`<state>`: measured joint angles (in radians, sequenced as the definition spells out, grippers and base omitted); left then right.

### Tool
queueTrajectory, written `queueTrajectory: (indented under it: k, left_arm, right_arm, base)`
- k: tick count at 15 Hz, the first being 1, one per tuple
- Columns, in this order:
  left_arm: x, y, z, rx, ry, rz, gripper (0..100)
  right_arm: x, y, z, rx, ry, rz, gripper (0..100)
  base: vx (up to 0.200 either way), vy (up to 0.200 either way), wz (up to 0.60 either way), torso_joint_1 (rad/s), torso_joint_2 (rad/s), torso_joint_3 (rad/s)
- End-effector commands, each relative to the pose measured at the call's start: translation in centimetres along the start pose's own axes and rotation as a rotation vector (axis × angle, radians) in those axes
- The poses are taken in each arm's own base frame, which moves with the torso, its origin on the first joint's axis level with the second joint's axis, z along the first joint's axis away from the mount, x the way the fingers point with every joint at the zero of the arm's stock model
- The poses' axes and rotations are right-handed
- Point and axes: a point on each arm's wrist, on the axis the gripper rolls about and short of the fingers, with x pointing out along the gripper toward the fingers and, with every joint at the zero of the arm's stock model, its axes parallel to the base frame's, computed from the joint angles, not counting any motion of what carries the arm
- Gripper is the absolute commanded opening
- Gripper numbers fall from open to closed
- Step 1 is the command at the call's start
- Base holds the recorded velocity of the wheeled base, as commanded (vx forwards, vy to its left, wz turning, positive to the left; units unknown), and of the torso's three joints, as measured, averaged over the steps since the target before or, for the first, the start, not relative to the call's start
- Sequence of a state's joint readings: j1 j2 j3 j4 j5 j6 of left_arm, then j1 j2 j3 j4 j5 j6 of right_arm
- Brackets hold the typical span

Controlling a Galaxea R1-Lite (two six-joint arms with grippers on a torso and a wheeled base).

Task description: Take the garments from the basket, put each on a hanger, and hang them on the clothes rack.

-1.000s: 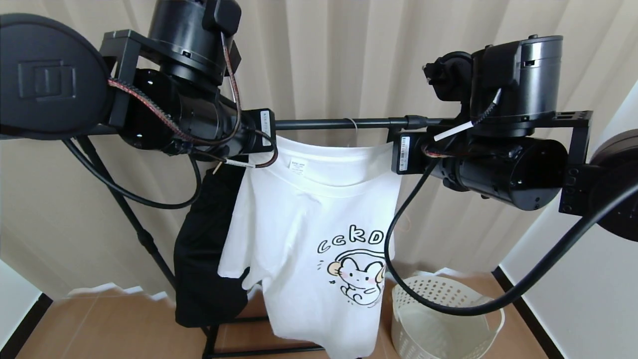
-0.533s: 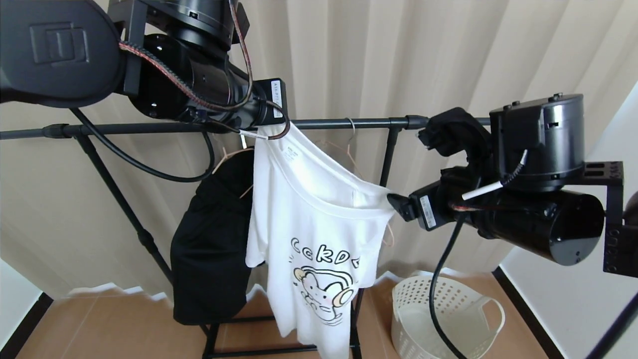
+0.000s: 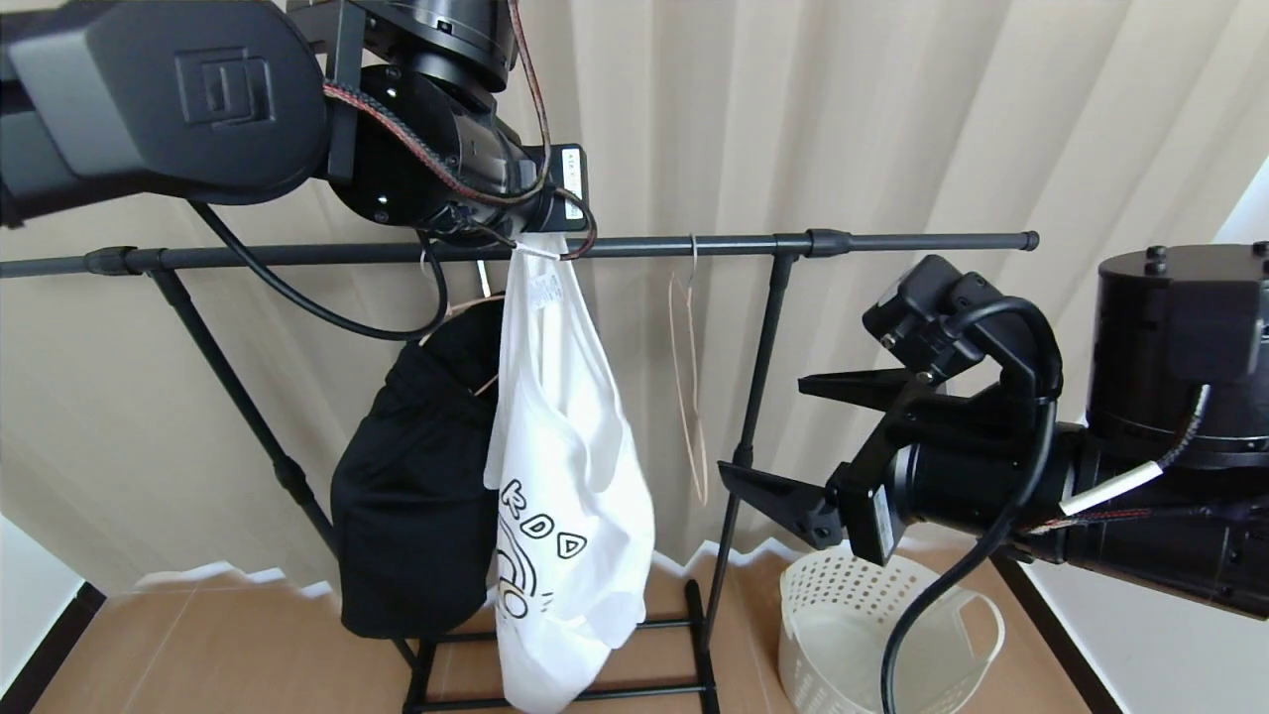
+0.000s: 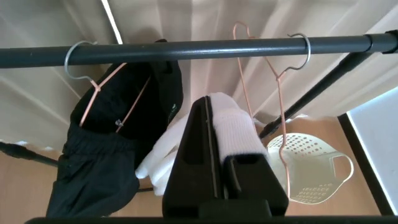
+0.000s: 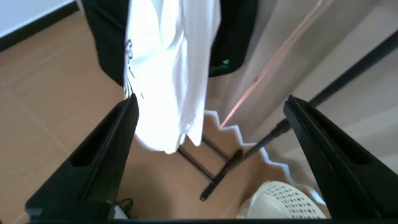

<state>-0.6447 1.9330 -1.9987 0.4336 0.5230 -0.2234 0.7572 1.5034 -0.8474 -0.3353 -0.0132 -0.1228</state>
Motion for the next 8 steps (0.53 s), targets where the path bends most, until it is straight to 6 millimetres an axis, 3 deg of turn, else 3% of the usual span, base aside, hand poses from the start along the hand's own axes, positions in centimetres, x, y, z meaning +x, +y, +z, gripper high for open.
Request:
queueTrajectory:
  k: [1,5,8]
  left_arm:
    - [-0.3,-0.9,-0.4,0.012,0.007,-0.023,0]
    - [-2.0,-2.1,-0.4,0.022,-0.002,-0.065,0]
    - [-2.7,-3.0,-1.0,0.044,0.008,-0.071,0]
  right_arm:
    - [-0.7,0.1,0.4,0.004,-0.033,0.042,100]
    - [1.6,1.7,0.9,0.101,-0.062,0.059,100]
    - [4.9,3.9,2.2,0.222,-0.104,-0.065,100]
  base:
    - [0.0,0.0,0.0,0.0,0.0,0.0]
    - [0.0,0.0,0.0,0.0,0.0,0.0]
    - [0.0,0.0,0.0,0.0,0.0,0.0]
